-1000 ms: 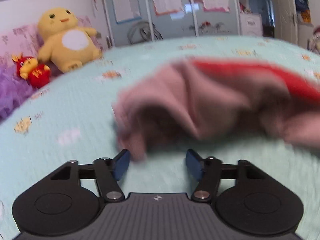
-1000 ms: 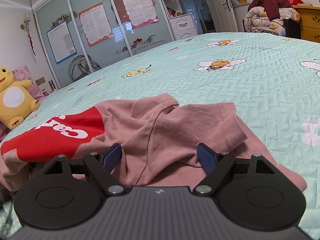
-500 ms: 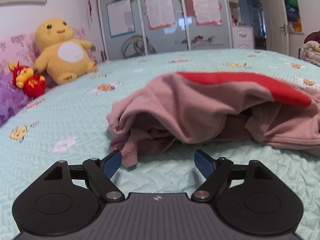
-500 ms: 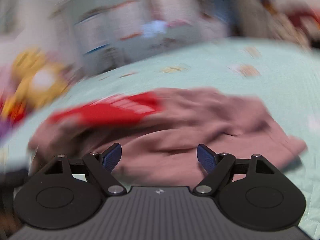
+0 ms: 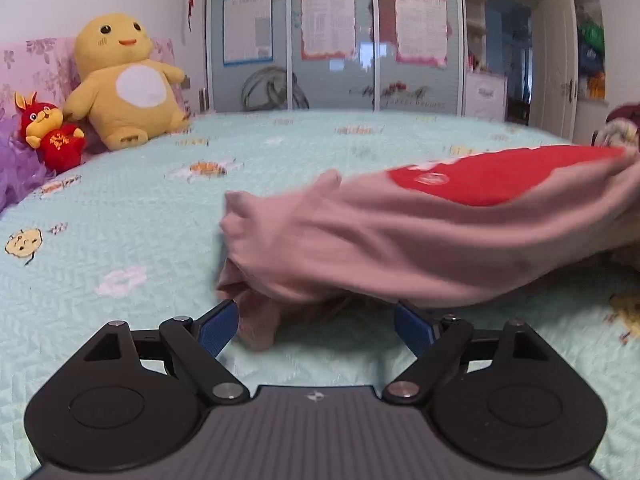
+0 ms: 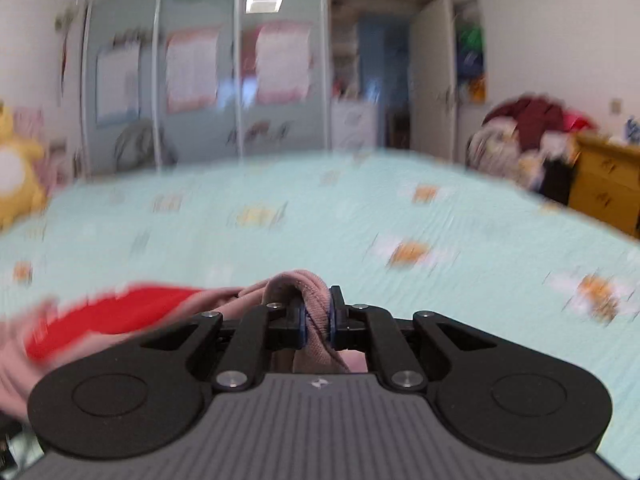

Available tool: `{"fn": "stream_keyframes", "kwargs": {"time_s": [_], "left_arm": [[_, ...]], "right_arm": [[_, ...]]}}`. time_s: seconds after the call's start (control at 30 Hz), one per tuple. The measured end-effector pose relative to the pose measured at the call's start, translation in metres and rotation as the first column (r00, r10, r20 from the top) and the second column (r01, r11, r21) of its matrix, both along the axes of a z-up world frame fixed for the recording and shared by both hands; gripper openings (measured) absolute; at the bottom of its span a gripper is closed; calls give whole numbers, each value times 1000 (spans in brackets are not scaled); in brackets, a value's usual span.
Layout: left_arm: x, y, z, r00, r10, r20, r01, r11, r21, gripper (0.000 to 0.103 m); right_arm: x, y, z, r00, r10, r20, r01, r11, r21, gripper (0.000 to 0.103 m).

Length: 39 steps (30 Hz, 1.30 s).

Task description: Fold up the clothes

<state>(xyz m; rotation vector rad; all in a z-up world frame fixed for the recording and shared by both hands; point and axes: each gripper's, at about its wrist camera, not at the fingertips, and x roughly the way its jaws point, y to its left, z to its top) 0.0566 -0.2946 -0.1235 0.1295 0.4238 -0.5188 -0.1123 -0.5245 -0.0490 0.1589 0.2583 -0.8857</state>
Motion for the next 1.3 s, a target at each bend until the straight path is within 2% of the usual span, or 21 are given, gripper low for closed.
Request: {"fn": "stream_keyframes", "kwargs": {"time_s": [0.1, 0.17, 0.2, 0.23, 0.27, 0.37, 0.47, 0.6, 0.73, 0.8, 0.83, 0.87, 0.9, 0.93, 0.97, 1.07, 1.13, 1.2, 1.3], "left_arm": [[-14, 4, 12, 996, -25, 81, 29, 998, -48, 88], [-24, 0, 14, 989, -53, 139, 57, 998, -26, 89], [-29, -2, 14, 983, -69, 168, 71, 997, -10, 89], [-33, -5, 12, 979, -87, 183, 86, 996, 13, 89], [-36, -9, 9, 976, -107, 192, 101, 994, 39, 89], [-42, -17, 2, 969, -149, 197, 133, 987, 90, 89], [-43, -22, 0, 967, -166, 193, 146, 983, 113, 89], [-37, -21, 2, 972, -156, 177, 139, 985, 105, 89], [-33, -22, 3, 975, -149, 165, 135, 986, 95, 89], [-33, -23, 3, 974, -153, 165, 138, 986, 99, 89], [-34, -23, 2, 974, -156, 167, 140, 985, 101, 89], [-35, -23, 2, 973, -158, 169, 142, 984, 103, 89], [-36, -23, 2, 971, -161, 174, 144, 984, 105, 89], [-38, -23, 2, 969, -165, 183, 147, 983, 106, 89], [-40, -23, 2, 966, -170, 194, 151, 983, 107, 89], [-47, -23, 4, 952, -201, 233, 181, 978, 105, 89], [-57, -23, 5, 928, -250, 276, 228, 968, 108, 89], [-70, -23, 6, 888, -319, 332, 296, 948, 121, 89], [-98, -25, -1, 791, -438, 428, 387, 899, 205, 89]], "right_arm": [[-30, 15, 23, 1000, -26, 13, 27, 996, -82, 12], [-43, 25, 23, 999, -30, -11, 29, 995, -96, 23], [-46, 31, 15, 999, -27, -41, 23, 996, -86, 41], [-49, 37, 6, 997, -24, -72, 19, 997, -71, 65], [-50, 43, -6, 994, -25, -108, 21, 999, -40, 72], [-50, 60, -46, 982, 16, -187, 0, 997, 82, 73], [-42, 85, -73, 975, 109, -192, -75, 981, 177, 73], [-16, 100, -78, 964, 207, -167, -163, 956, 245, 74], [8, 86, -79, 978, 147, -150, -91, 941, 327, 78], [19, 77, -80, 984, 113, -138, -54, 926, 373, 78], [20, 67, -81, 990, 85, -108, -33, 910, 413, 74], [20, 55, -84, 996, 67, -60, -32, 889, 456, 65], [19, 47, -83, 998, 56, -15, -41, 866, 498, 22], [19, 39, -78, 999, 47, 20, -50, 845, 533, 18], [17, 34, -71, 997, 41, 59, -67, 829, 555, 18], [2, 40, -25, 973, 63, 221, -167, 855, 490, 17], [-14, 50, 7, 950, 86, 302, -214, 880, 424, 17], [-31, 55, 33, 926, 94, 364, -239, 895, 377, 17], [-54, 57, 54, 895, 87, 438, -274, 882, 384, 17]]}}
